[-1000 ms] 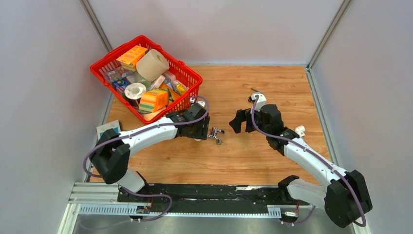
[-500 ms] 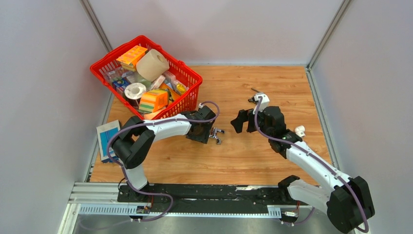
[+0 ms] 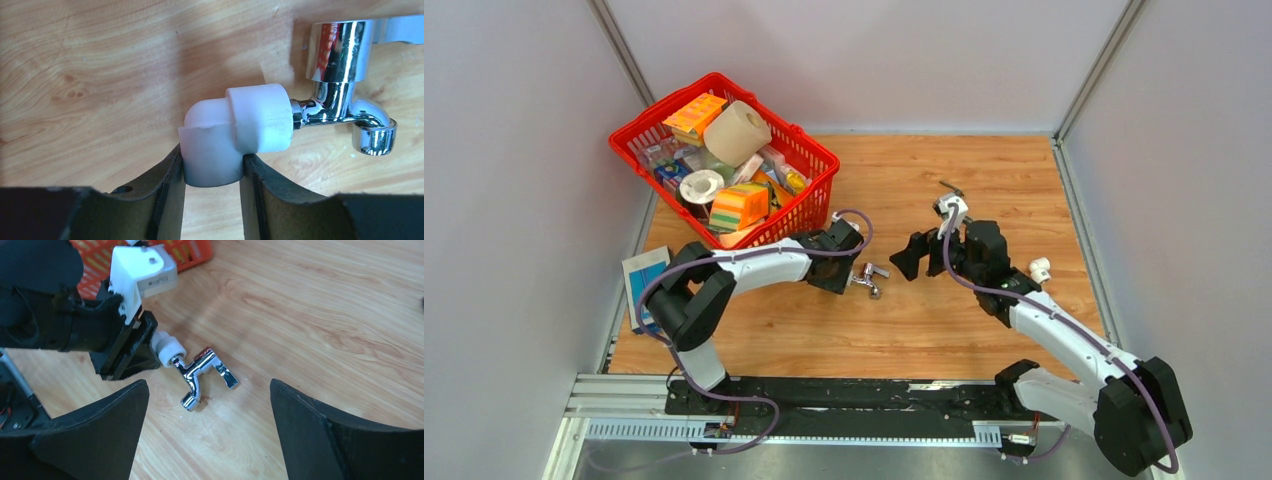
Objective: Install the water faucets
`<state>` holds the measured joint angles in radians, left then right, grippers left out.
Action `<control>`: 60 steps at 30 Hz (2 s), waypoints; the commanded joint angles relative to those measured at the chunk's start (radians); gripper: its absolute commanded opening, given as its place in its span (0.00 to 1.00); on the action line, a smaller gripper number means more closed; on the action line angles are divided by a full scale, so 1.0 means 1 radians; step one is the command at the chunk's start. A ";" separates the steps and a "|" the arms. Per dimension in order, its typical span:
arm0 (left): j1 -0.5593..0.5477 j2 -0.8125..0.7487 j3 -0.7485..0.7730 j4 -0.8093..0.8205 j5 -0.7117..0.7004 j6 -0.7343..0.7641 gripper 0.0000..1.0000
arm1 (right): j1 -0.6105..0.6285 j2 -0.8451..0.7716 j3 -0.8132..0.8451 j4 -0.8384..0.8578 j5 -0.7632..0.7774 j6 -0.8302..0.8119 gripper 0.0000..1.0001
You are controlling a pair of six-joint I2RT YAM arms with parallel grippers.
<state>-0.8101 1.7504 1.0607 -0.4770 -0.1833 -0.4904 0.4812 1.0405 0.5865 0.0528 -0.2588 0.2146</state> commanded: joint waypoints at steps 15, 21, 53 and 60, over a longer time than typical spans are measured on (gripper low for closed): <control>0.002 -0.517 0.131 -0.133 0.091 0.122 0.00 | 0.441 -0.298 0.019 -0.005 0.041 -0.803 0.91; 0.002 -0.535 0.217 -0.236 0.142 0.179 0.00 | 0.465 -0.300 0.055 -0.016 0.050 -1.102 0.91; 0.002 -0.574 0.252 -0.190 0.302 0.230 0.00 | 0.513 -0.136 0.050 0.139 0.119 -1.155 0.44; 0.002 -0.661 0.107 0.030 0.210 0.260 0.00 | 0.490 -0.059 0.130 0.137 0.107 -0.783 0.10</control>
<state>-0.8078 1.1625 1.2175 -0.6964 0.0761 -0.2596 0.9859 0.9482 0.6437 0.1635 -0.1135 -0.8497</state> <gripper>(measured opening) 0.459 0.331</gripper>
